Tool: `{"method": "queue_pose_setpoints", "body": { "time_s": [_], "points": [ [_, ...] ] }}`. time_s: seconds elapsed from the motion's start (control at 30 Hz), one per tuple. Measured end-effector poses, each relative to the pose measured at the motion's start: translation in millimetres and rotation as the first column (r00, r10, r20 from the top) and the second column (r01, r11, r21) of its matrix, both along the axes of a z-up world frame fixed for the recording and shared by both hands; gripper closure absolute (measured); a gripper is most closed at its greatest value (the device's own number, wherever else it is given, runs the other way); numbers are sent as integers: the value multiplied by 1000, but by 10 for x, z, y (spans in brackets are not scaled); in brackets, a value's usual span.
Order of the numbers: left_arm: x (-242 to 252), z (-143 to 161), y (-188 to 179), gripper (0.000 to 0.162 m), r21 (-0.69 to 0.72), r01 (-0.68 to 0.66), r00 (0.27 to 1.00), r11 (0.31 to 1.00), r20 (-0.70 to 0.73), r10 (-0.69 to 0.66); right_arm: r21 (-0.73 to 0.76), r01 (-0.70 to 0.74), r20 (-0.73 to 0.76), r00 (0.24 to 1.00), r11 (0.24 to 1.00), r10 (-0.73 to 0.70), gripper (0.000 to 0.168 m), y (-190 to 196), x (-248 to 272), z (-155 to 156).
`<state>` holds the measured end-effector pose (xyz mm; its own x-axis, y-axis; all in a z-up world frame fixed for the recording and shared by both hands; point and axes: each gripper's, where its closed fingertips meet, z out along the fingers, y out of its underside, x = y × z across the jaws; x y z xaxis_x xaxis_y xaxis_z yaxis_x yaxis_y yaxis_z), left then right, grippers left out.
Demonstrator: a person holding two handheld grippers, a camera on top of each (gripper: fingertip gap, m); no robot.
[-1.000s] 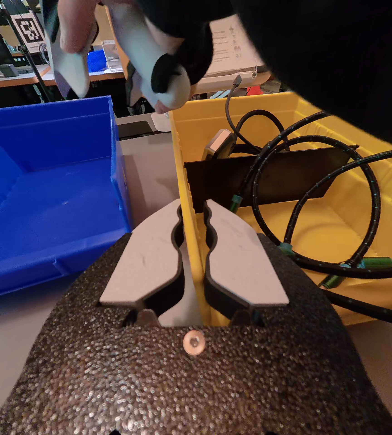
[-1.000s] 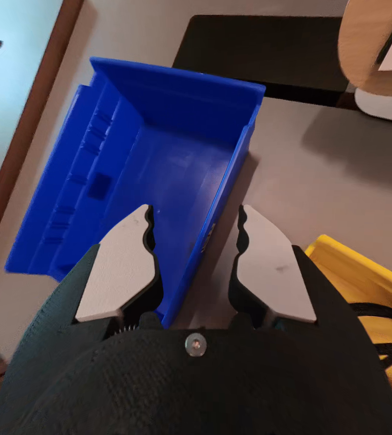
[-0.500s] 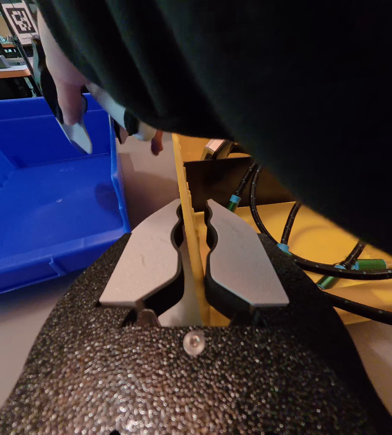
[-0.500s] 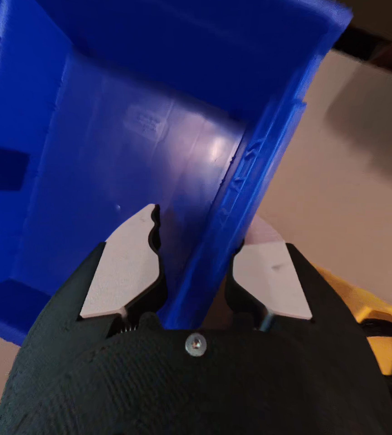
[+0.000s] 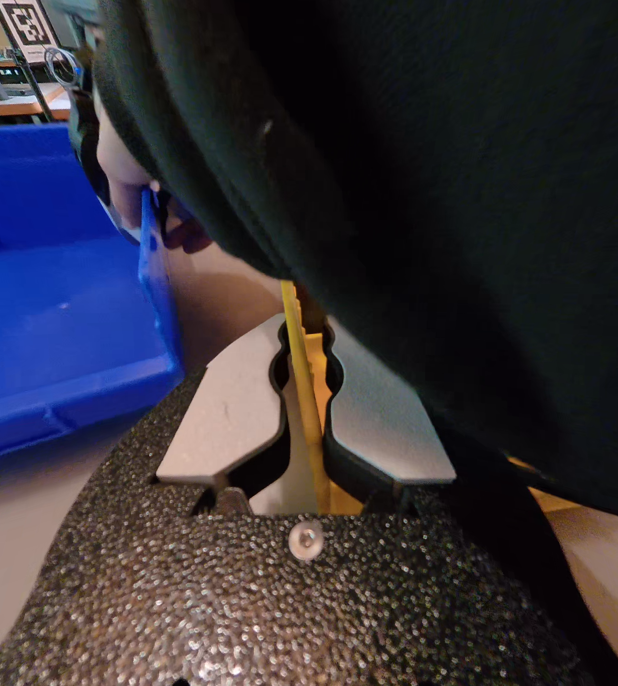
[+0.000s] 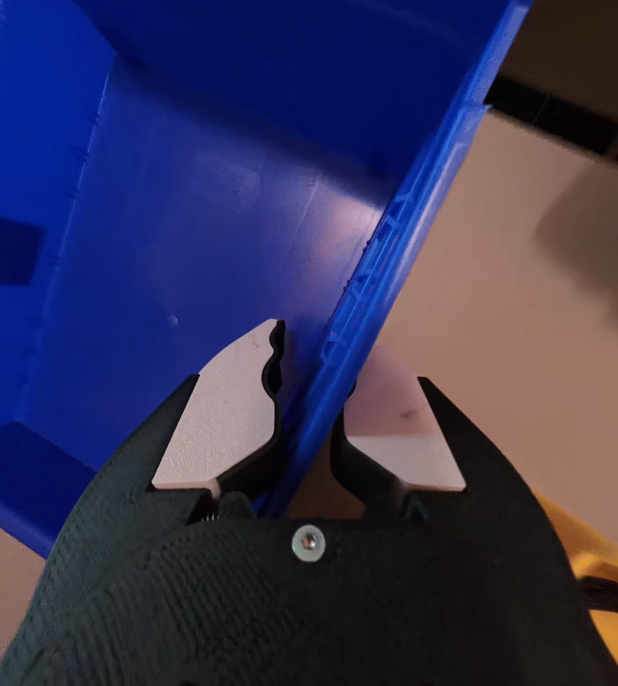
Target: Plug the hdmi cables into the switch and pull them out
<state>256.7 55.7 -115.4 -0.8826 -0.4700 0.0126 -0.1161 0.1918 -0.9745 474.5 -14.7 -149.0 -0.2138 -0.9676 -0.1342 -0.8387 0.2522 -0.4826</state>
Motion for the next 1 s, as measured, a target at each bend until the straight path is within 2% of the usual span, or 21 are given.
{"method": "queue_pose_setpoints", "body": {
  "time_s": [0.1, 0.17, 0.3, 0.43, 0.53, 0.63, 0.77, 0.9, 1.0],
  "points": [
    [9, -1, 7, 147, -9, 2, 1000, 1000, -17, -2, -76, -83, 19, 996, 994, 85, 142, -221, 28, 404],
    [34, 0, 20, 149, -14, -13, 1000, 1000, -26, 13, -108, -107, 53, 992, 988, 113, 142, -480, -14, 794],
    [75, -4, 41, 156, 12, -60, 998, 998, 14, 59, -60, -31, 186, 982, 998, 42, 143, -1139, -249, 1689],
    [102, -5, 65, 156, 58, -76, 992, 995, 105, 70, -99, 53, 311, 950, 994, -20, 144, -1915, -838, 2498],
    [122, -3, 79, 156, 69, -76, 989, 995, 133, 67, -97, 97, 299, 952, 991, -64, 144, -2480, -1562, 2671],
    [182, 1, 116, 155, 77, -78, 985, 994, 159, 65, -113, 141, 223, 968, 983, -114, 144, -3026, -2424, 2418],
    [342, 5, 239, 153, 80, -102, 981, 992, 176, 86, -112, 240, 93, 969, 964, -230, 143, -3620, -3586, 1586],
    [657, 17, 500, 147, 87, -187, 962, 978, 217, 165, -22, 326, -46, 944, 945, -327, 142, -3901, -4543, 654],
    [925, 17, 791, 146, 73, -265, 952, 962, 181, 248, 42, 348, -86, 935, 937, -343, 143, -3991, -4984, 192]
  ]
}}
